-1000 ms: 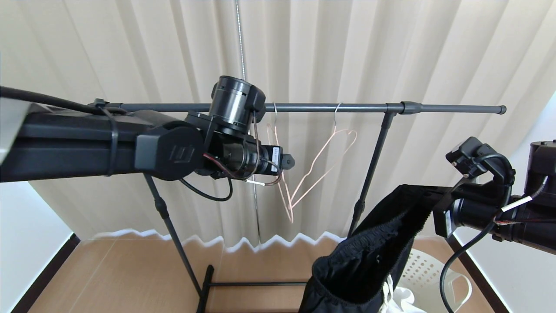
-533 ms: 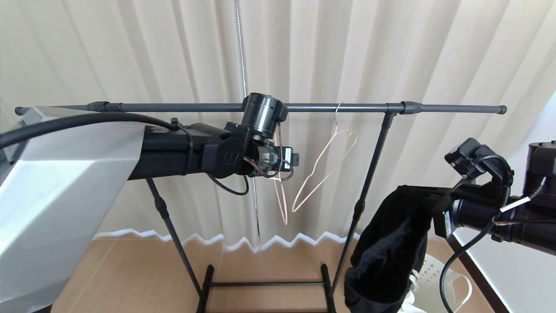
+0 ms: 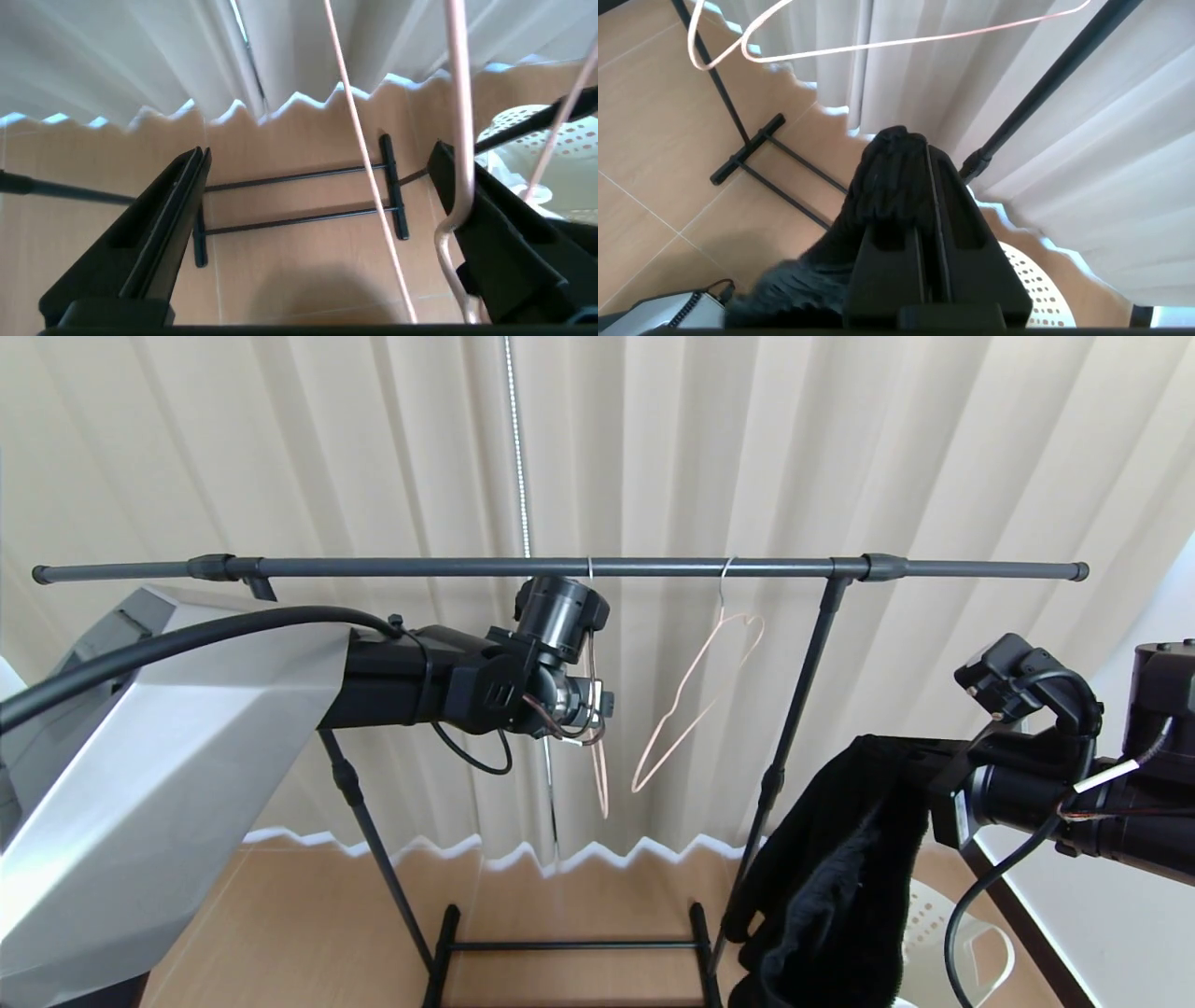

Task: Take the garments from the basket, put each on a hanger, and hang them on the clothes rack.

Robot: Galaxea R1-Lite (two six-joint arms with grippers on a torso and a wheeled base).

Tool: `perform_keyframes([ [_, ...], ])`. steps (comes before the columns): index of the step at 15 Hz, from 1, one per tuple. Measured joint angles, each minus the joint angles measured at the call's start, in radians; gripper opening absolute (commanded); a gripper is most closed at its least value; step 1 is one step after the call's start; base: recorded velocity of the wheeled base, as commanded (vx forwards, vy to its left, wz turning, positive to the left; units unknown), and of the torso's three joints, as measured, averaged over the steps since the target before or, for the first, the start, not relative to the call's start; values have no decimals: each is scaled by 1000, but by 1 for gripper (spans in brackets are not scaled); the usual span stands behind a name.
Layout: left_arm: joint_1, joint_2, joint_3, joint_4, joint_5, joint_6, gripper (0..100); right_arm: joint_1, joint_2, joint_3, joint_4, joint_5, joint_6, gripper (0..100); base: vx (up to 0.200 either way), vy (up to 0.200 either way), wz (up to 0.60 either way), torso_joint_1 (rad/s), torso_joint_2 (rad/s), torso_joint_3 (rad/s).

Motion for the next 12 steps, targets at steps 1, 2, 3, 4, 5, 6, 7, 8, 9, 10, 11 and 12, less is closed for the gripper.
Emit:
perform_keyframes([
  [1, 2, 0, 4, 0, 12, 0, 100, 0, 0, 0, 0, 0, 0, 0, 0, 0, 0, 0, 0, 0],
  [2, 2, 0, 6, 0, 16, 0, 100, 0, 1, 0, 0, 0, 0, 0, 0, 0, 0, 0, 0, 0],
  [3, 3, -1, 9, 0, 17, 0, 100, 0, 1, 0, 0, 0, 0, 0, 0, 0, 0, 0, 0, 0],
  [4, 4, -2, 12, -1, 17, 1, 100, 0, 1, 0, 0, 0, 0, 0, 0, 0, 0, 0, 0, 0],
  [5, 4, -3, 15, -1, 18, 1, 100, 0, 1, 1, 0, 0, 0, 0, 0, 0, 0, 0, 0, 0],
  [6, 4, -4, 18, -2, 17, 3, 100, 0, 1, 1, 0, 0, 0, 0, 0, 0, 0, 0, 0, 0],
  [7, 1, -4, 18, -2, 14, 6, 100, 0, 1, 1, 0, 0, 0, 0, 0, 0, 0, 0, 0, 0],
  [8, -1, -4, 18, -4, 10, 10, 100, 0, 1, 1, 0, 0, 0, 0, 0, 0, 0, 0, 0, 0],
  [9, -3, -5, 18, -5, 0, 36, 100, 0, 1, 1, 0, 0, 0, 0, 0, 0, 0, 0, 0, 0],
  [10, -3, -4, 16, -8, -17, 56, 100, 0, 1, 1, 0, 0, 0, 0, 0, 0, 0, 0, 0, 0],
  [11, -4, -4, 11, -9, -51, 69, 100, 0, 1, 1, 0, 0, 0, 0, 0, 0, 0, 0, 0, 0],
  [12, -5, -3, 5, -10, -92, 75, 100, 0, 1, 1, 0, 0, 0, 0, 0, 0, 0, 0, 0, 0],
])
